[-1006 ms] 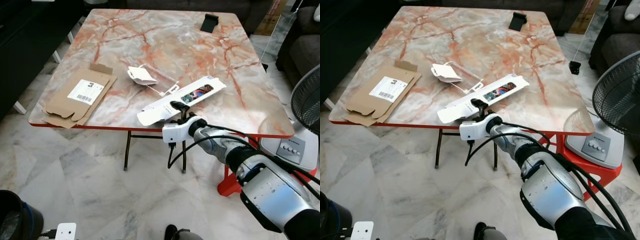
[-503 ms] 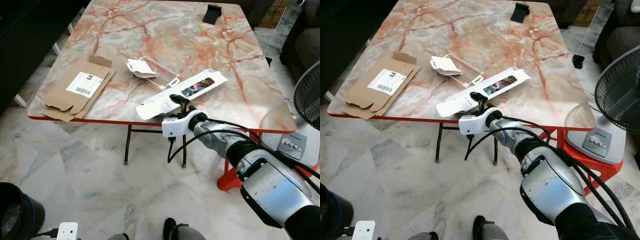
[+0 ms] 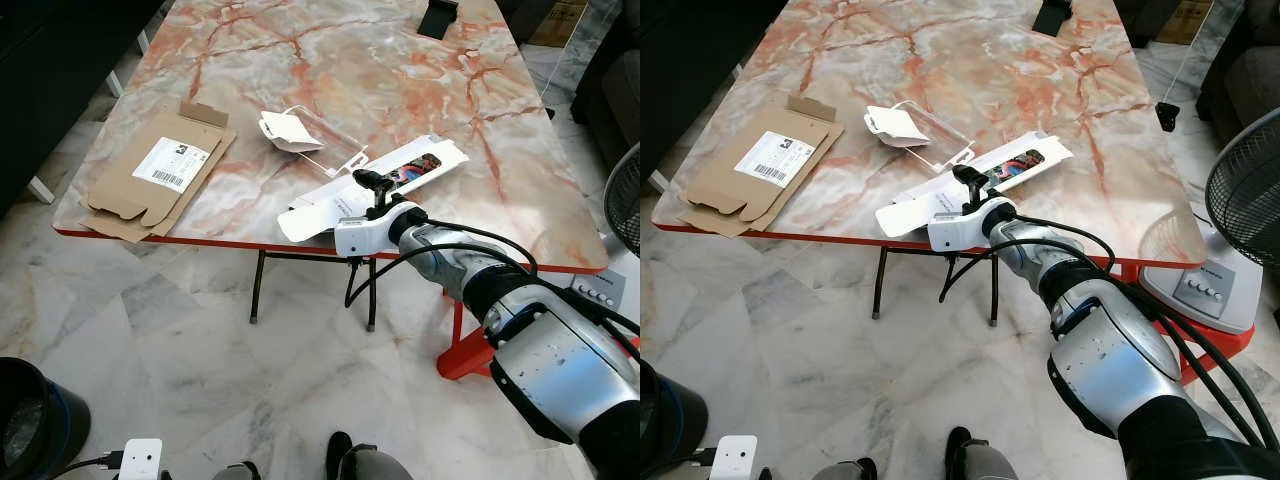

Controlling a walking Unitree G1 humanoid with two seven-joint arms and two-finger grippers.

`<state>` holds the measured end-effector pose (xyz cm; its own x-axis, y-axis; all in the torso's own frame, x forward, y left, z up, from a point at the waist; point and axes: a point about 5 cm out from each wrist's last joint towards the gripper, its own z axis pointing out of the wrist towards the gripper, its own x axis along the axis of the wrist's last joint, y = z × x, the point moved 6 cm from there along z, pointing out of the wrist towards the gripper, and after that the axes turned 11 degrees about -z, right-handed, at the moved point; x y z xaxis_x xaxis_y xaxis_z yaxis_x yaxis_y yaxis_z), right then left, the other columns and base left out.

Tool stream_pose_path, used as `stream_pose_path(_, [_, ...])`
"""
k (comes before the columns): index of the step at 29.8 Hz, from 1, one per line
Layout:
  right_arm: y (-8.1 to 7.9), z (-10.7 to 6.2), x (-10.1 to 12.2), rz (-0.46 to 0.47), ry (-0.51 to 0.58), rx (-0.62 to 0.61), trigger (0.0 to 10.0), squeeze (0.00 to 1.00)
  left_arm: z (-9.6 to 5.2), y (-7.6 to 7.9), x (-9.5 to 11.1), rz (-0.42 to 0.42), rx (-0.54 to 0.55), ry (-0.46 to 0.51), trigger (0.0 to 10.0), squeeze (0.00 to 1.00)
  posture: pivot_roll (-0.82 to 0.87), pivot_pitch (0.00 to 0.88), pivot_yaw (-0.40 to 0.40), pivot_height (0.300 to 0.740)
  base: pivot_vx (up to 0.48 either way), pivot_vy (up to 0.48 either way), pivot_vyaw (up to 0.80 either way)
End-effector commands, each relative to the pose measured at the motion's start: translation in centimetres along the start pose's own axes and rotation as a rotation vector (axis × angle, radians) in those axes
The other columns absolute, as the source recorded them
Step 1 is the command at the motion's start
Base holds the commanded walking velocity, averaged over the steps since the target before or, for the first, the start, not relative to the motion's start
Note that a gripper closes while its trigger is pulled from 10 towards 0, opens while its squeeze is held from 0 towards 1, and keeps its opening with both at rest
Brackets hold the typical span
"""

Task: Picking trash to rubbish bin

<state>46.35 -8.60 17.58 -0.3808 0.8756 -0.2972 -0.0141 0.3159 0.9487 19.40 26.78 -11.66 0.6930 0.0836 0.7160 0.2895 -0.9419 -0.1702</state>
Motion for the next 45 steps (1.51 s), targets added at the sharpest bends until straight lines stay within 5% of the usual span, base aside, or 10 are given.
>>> stream_pose_path(1, [-0.3,0.0,-0.1,-0.014,0.002,0.023,10.0,0.00,-0.4,0.0,-1.4,0.013,-0.002,-0.035,10.0,0.00,0.25,0.245,-0.063,0.740,0.000,0.000,0.00])
stream_pose_path(6, [-0.7,-0.1,0.2,-0.026,0.010,0.035,10.0,0.00,-0.4,0.0,-1.4,0.012,-0.002,-0.036,10.0,0.00,0.26,0.246,-0.063,0.740,0.000,0.000,0.00])
stream_pose_path(7, [-0.7,-0.1,0.3,-0.023,0.011,0.034,0.0,0.00,-0.5,-0.1,-1.4,0.011,0.000,-0.037,10.0,0.00,0.26,0.247,-0.065,0.740,0.000,0.000,0.00])
stream_pose_path(45, [-1.5,-0.3,0.3,-0.001,0.012,0.044,0.0,0.00,-0.3,0.0,-1.3,0.012,-0.003,-0.044,10.0,0.00,0.26,0.235,-0.061,0.740,0.000,0.000,0.00])
